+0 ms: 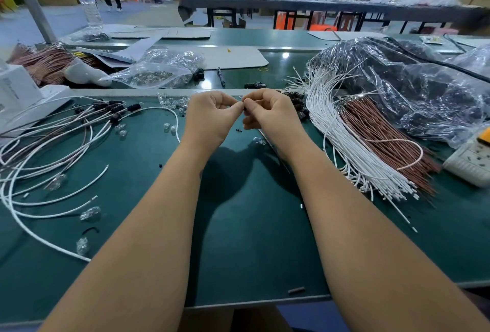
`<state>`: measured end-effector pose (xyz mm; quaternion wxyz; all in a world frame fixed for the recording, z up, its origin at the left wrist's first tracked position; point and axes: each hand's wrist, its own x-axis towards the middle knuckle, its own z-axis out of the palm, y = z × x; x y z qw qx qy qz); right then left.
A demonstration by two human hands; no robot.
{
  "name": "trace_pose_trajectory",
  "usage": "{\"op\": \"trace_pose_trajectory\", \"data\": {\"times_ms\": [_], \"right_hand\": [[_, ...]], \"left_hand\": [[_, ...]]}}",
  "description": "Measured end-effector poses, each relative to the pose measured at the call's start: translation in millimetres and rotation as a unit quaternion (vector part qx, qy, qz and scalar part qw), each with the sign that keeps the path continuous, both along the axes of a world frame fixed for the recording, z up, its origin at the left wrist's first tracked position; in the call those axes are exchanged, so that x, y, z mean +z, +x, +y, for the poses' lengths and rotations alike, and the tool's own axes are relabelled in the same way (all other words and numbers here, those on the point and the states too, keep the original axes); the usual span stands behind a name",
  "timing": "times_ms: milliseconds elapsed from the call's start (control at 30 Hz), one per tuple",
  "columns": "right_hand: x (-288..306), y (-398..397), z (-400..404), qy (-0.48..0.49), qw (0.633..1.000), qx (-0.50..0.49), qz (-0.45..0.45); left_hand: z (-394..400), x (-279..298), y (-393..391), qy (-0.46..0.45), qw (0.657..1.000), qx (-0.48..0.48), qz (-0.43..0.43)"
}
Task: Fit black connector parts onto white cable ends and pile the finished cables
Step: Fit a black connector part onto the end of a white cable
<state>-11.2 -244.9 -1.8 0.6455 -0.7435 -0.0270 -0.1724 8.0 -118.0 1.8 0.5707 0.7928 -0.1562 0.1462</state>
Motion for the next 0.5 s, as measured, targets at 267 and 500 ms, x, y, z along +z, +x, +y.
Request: {"op": "trace_pose_trajectory", "data": {"times_ms": [267, 500], "right_hand": [[-2.3, 3.0, -1.3, 0.112, 0.993, -0.019, -0.015], [6.2, 0.3, -20.9, -0.08, 0.99, -0.115, -0.007]], "left_hand": [[-13.4, 2.6, -3.8, -0.05, 0.998, -0.028, 0.021], [-13.2, -8.6, -0.1, -0.021, 0.999, -0.029, 0.01]]}}
